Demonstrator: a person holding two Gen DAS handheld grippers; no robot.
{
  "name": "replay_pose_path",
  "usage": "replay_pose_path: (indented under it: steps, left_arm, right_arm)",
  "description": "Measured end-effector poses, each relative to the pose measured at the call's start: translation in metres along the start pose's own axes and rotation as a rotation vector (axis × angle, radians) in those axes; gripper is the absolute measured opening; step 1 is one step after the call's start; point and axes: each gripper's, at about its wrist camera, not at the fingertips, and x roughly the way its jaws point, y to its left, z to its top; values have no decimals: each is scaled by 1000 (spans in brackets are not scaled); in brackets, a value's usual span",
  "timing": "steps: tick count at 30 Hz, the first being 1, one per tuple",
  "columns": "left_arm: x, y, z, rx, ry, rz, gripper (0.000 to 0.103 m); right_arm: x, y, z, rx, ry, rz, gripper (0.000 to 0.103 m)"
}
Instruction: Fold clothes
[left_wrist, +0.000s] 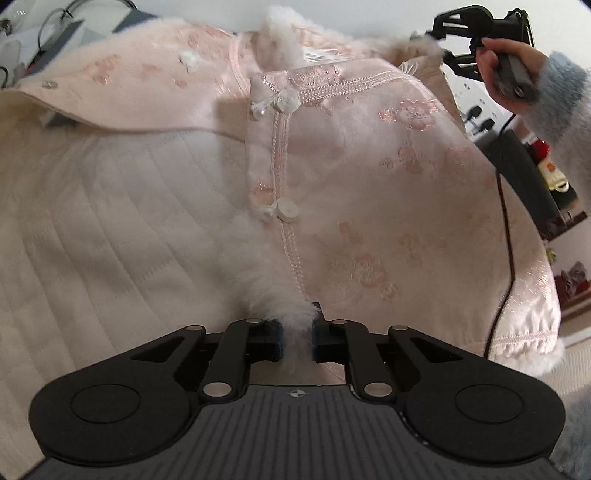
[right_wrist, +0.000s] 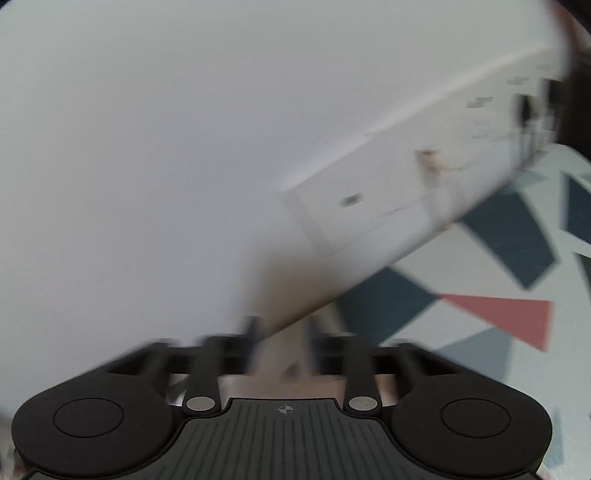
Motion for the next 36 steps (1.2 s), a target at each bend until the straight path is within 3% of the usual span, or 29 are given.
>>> replay_pose_path:
  steps: [3, 10, 13, 15, 21, 26, 28, 30, 36]
  left_arm:
    - [-1, 0, -4, 30, 10, -10, 14]
    - [-5, -17, -4, 136, 70, -96, 13]
    - [-9, -31, -7, 213, 97, -165, 13]
    - [-9, -36, -11, 248, 129, -186, 13]
    - [-8, -28, -21, 239, 186, -219, 15]
    - [1, -13, -29, 137, 225, -189, 18]
    - [4, -12, -29, 129, 238, -178, 18]
    - [6, -12, -28, 131, 252, -167, 19]
    - [4, -9, -27, 112, 260, -172, 20]
  right_arm:
    - [-5, -5, -16, -39, 52, -2, 53]
    - [-51, 34, -85, -421, 90, 73, 53]
    - [-48, 42, -111, -507, 209, 115, 42]
    - [-39, 37, -122, -470, 252, 89, 34]
    - [-6, -6, -137, -233, 350, -2, 34]
    - [5, -17, -147, -169, 284, 55, 29]
    - [8, -18, -149, -99, 265, 99, 4]
    - [6, -14, -149, -41, 282, 163, 4]
    - [-15, -21, -128, 354, 302, 662, 4]
